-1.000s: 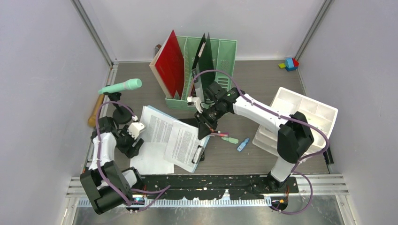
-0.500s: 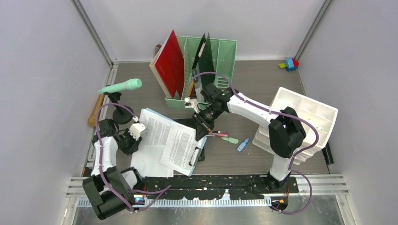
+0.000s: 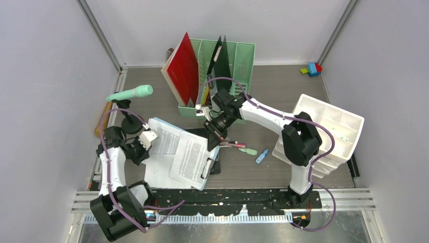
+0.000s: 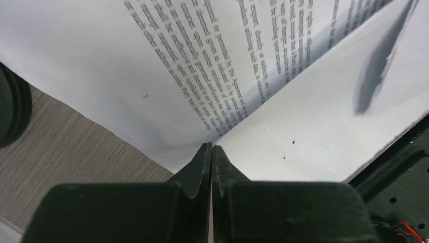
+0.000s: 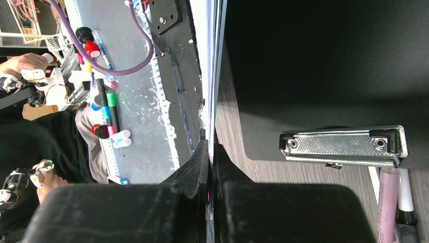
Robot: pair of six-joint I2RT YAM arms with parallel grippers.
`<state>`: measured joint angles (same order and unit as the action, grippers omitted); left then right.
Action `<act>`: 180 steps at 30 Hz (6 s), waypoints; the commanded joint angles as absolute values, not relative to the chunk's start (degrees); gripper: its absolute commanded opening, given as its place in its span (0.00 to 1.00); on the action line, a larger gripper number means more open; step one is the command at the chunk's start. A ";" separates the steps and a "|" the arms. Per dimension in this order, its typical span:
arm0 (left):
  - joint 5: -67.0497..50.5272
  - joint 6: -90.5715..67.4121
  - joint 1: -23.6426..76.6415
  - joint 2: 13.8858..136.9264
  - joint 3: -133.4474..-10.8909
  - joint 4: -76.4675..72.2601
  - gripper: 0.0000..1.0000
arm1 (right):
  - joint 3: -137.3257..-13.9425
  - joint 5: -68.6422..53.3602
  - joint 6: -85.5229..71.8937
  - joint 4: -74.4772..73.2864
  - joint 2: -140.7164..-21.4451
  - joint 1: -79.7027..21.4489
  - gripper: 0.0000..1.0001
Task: Organize the desk
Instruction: Pick up the folder from the center of the board.
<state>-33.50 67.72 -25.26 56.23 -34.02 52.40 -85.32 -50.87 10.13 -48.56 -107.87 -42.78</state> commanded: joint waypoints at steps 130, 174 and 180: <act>-21.35 53.75 11.60 48.27 -72.05 60.36 0.92 | -75.05 -61.53 -43.21 -17.18 -81.06 -29.54 0.00; -33.57 78.89 11.79 50.33 -68.07 15.06 1.00 | -80.63 -63.16 -68.89 5.95 -77.23 -17.67 0.01; -42.65 83.74 11.78 48.42 -63.62 10.77 1.00 | -79.10 -63.61 -70.46 7.28 -75.95 -17.68 0.00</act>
